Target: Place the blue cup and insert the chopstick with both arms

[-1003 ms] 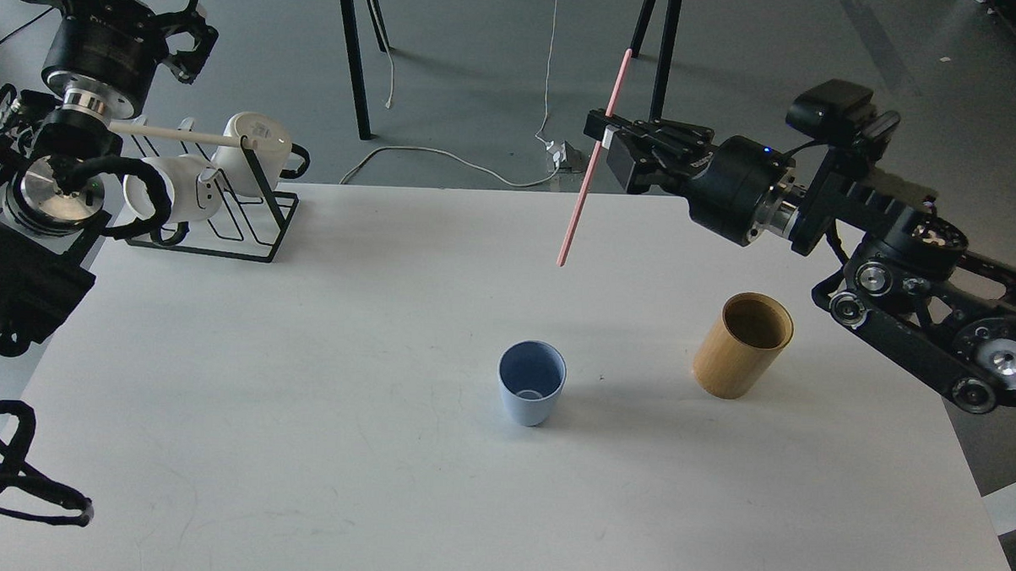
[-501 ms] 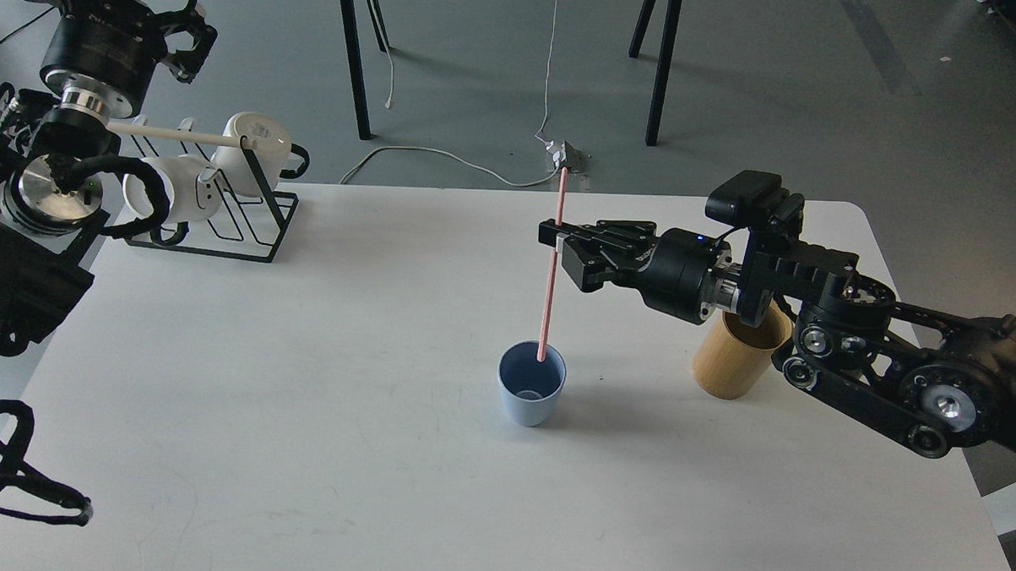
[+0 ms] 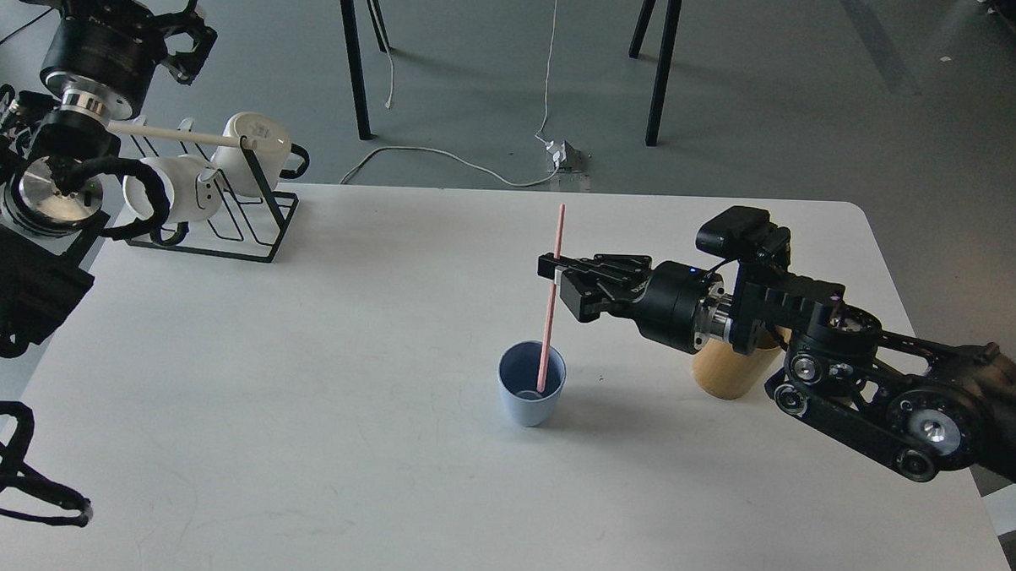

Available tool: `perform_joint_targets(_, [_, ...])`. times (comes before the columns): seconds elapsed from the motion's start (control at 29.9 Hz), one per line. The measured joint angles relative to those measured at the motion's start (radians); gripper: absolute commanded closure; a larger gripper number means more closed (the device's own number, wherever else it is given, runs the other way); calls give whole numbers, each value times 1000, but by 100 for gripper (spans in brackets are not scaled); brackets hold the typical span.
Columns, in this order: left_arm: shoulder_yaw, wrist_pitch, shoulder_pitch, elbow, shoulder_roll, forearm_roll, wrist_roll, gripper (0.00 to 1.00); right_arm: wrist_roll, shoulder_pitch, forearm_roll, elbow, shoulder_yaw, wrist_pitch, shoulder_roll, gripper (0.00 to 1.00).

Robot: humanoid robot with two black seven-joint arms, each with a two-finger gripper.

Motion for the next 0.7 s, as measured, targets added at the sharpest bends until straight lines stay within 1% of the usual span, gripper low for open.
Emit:
perform_joint_targets(0.07, [0,0,0,0,0,0,0,0,0,-7,0,-1,0,0,2,87])
perform_joint_targets(0.13, [0,0,0,0,0,0,0,0,0,-11,0,-1,0,0,5,84])
perform_joint_targets(0.4, [0,0,0,0,0,1,0,0,-1,-22,2,-1,0,0,7,81])
perform_joint_targets(0.5, [0,0,0,0,0,1,0,0,-1,-22,4,2,0,0,7,74])
perform_joint_targets(0.53, [0,0,0,0,0,1,0,0,-1,-19,5,3,1,0,7,68])
perform_joint_targets(0.57, [0,0,0,0,0,1,0,0,-1,-17,7,5,5,0,7,58])
perform_joint_targets(0.64, [0,0,0,0,0,0,0,0,-1,-11,11,6,22,-1,7,31])
perform_joint_targets(0.7, [-1,0,0,0,1,0,0,0,-1,-6,14,5,61,-3,3,1])
